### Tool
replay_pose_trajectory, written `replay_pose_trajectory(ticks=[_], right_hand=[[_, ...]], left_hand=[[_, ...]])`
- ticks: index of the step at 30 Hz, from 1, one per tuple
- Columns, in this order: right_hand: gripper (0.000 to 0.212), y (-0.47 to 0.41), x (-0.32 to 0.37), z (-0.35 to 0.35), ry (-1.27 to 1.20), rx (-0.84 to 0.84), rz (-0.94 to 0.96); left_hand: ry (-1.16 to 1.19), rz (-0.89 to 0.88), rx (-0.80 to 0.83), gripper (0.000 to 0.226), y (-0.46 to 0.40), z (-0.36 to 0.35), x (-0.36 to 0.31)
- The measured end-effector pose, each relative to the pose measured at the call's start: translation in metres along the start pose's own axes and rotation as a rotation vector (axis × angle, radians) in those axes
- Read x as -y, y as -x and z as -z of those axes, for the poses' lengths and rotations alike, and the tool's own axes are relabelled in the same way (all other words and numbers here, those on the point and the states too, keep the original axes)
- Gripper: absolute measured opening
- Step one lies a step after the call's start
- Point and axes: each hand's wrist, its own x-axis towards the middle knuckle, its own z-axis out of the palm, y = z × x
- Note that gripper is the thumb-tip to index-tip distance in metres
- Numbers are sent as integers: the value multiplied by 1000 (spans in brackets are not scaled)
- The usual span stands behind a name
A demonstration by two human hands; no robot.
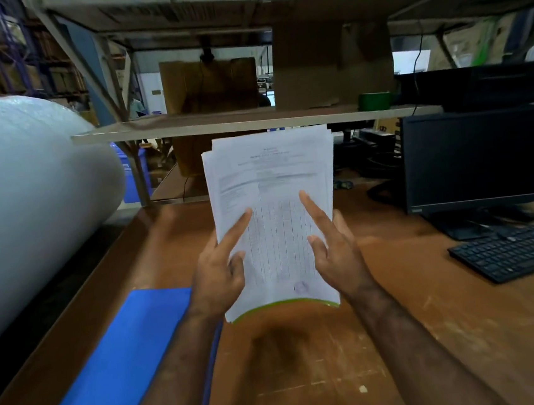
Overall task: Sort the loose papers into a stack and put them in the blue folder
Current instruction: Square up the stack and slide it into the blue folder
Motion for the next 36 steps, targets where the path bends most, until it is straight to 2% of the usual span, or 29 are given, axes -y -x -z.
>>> replay_pose_trajectory(ticks=[2,5,8,11,17,22,26,29,32,34,36], right_hand=[[64,-4,-7,3,-13,-4,10],[54,15,-28,-4,-1,87,-69],[53,42,-43,-16,3,154,-130],[54,48,-43,-22,42,117,-159],[56,35,-30,-13,51,10,-93],[56,66,-47,-24,92,98,-180],[53,58,-43,-22,101,35,-218],[47,50,-38,-15,120,-13,-191],[31,61,-39,-18,108,69,-220],[37,68,-40,-18,75,94,-240],[19,62,-44,-17,71,90,-252]], left_hand=[[12,-15,8,75,-4,1,2],[-17,25,87,70,18,-9,16],[-25,115,158,74,48,-25,29],[-43,166,158,81,56,-35,30],[-82,116,91,75,43,-32,23],[-81,205,159,80,68,-50,28],[-74,180,119,75,60,-50,17],[-50,194,118,62,52,-48,11],[-72,249,182,72,63,-56,16],[-77,279,206,76,71,-59,20],[-83,280,187,79,66,-60,25]])
